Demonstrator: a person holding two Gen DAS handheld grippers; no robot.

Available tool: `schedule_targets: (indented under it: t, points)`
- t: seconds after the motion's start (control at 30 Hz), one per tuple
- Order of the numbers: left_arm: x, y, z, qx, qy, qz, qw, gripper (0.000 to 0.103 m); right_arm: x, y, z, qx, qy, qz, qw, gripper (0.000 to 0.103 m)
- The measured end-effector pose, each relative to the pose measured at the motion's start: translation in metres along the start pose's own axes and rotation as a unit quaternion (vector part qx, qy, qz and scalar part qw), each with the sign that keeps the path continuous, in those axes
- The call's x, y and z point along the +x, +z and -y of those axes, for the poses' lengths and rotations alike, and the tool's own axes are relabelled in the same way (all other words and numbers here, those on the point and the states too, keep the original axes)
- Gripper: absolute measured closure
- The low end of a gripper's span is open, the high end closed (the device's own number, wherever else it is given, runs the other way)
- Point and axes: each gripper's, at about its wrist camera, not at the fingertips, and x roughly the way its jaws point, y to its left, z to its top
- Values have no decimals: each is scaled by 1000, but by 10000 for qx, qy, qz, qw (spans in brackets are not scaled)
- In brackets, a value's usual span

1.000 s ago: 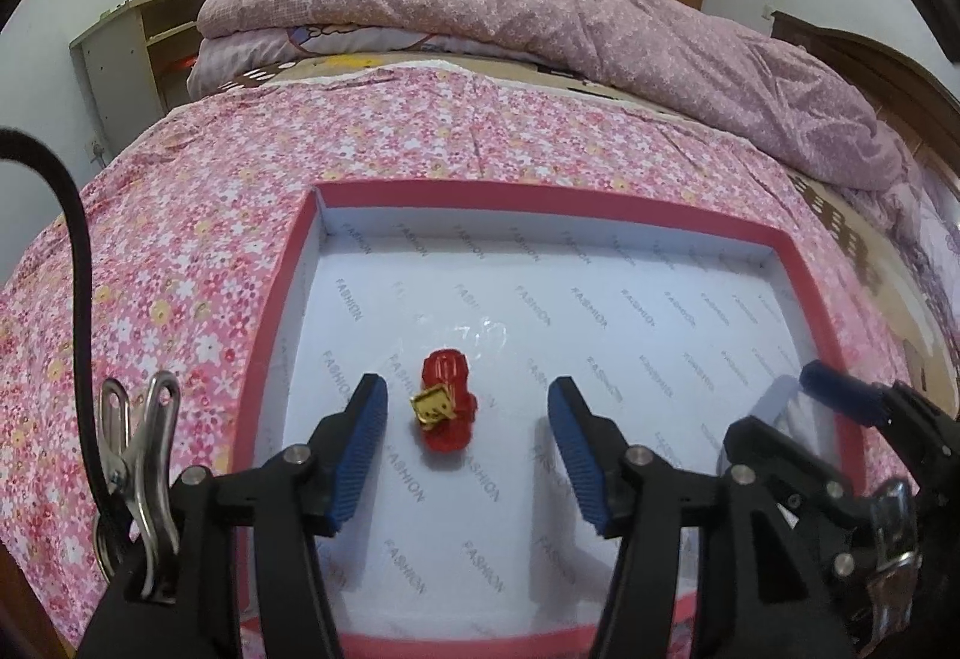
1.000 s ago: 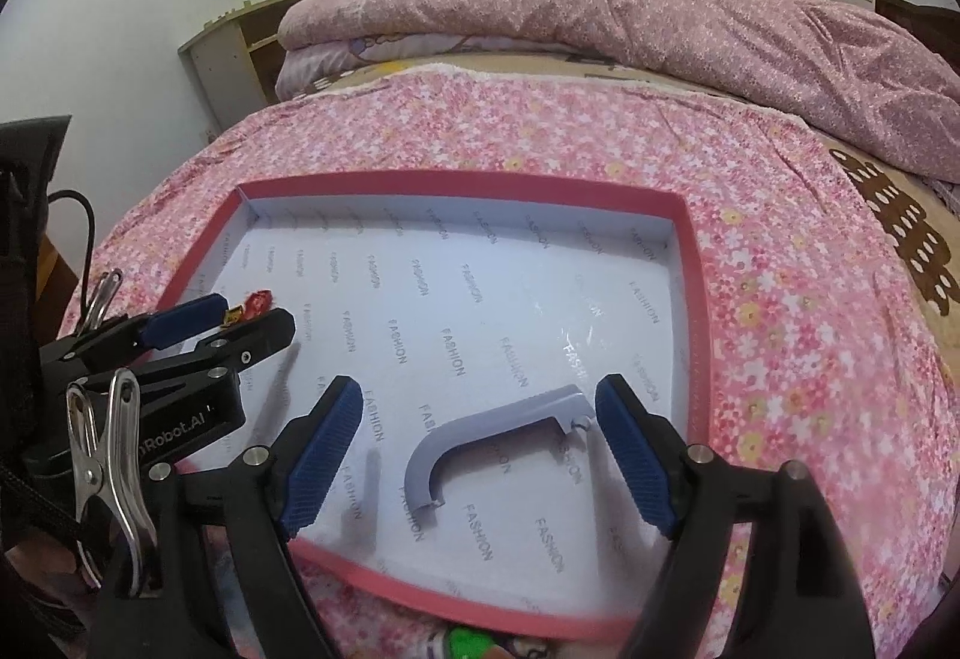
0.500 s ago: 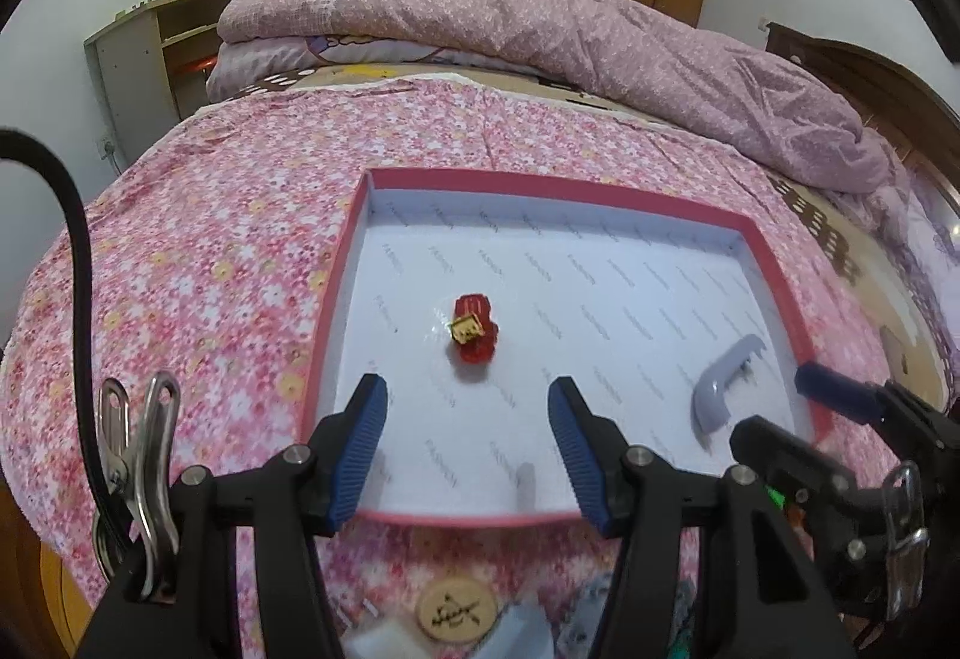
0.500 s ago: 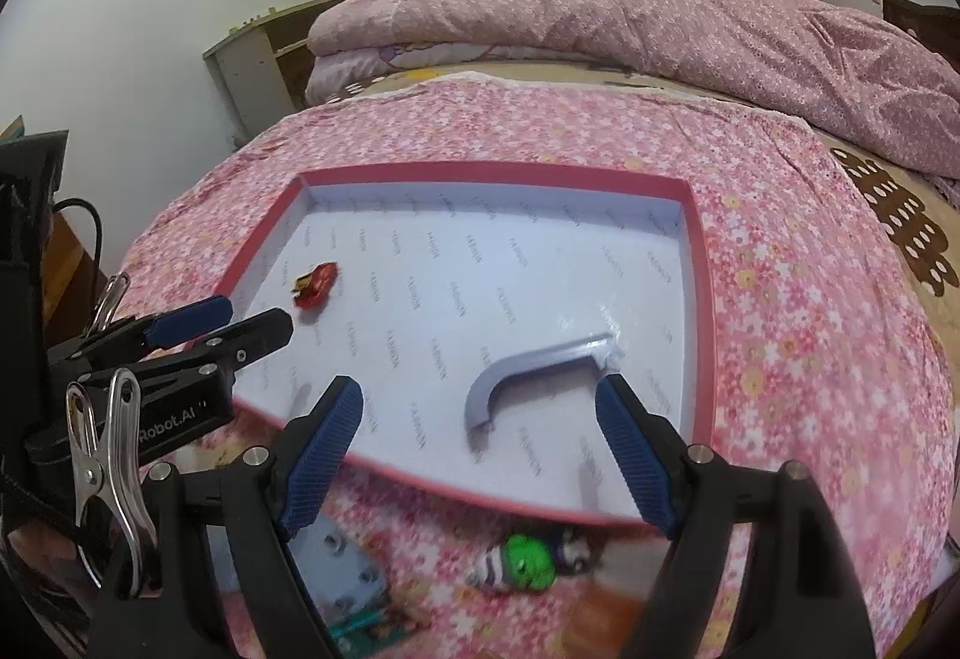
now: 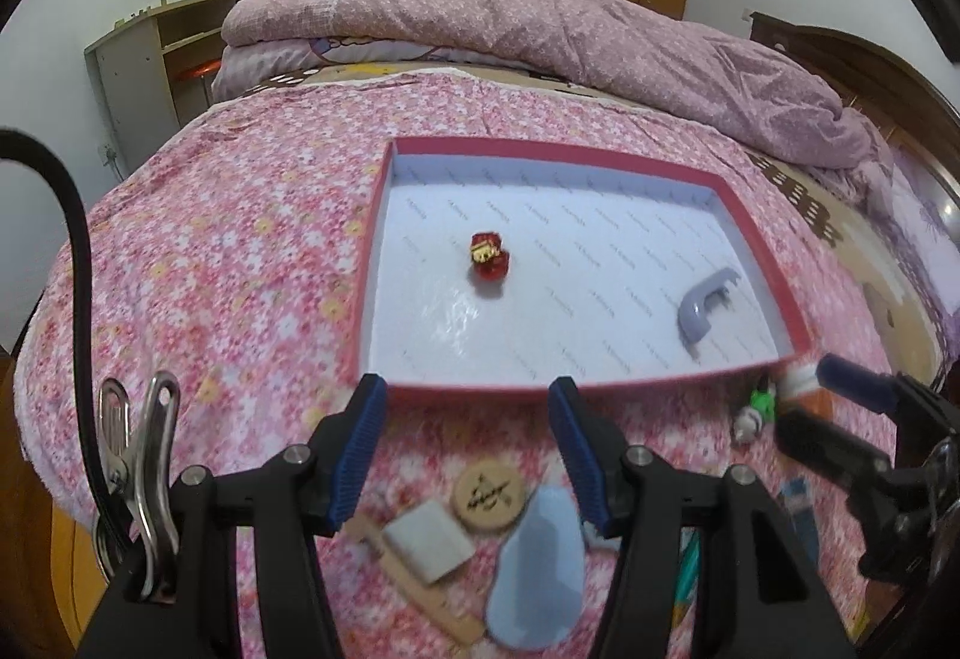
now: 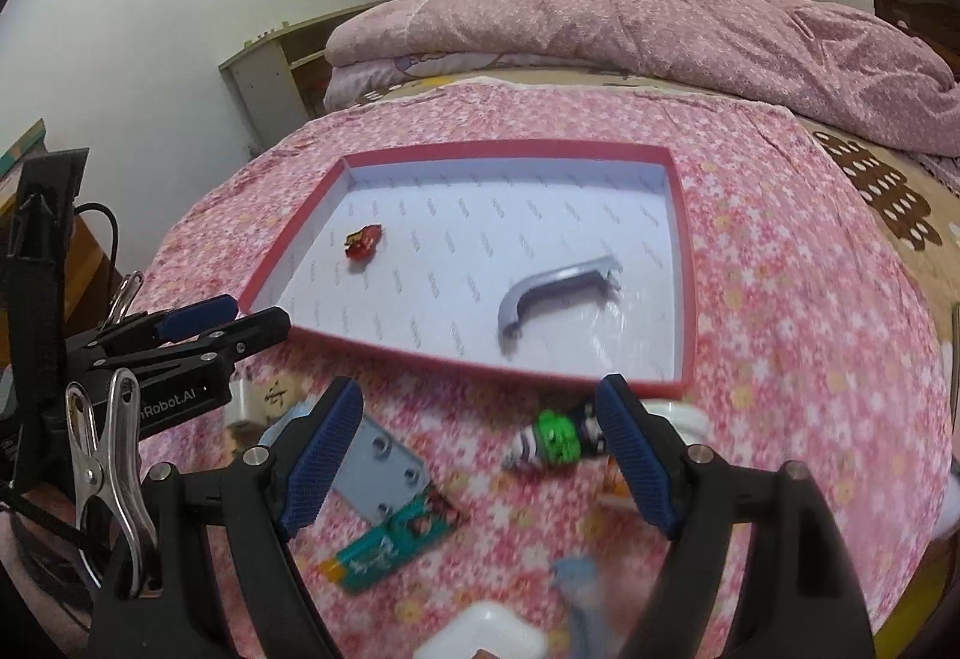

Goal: Organize rigid objects
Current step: 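Withdraw both open tools from the tray toward the remaining objects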

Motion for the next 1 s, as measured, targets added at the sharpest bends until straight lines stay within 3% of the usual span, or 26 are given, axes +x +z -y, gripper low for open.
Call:
schedule_targets:
  t: [0.27,1.0]
  points:
    - [-9,-25,-10,69,113,-46,9999,44,-16,-25,-8,-118,13,-4,9999,21]
    - [-27,-79,-26,412,-44,-206,9989,44,-30,-97,-12,-321,267,-513,9978,21]
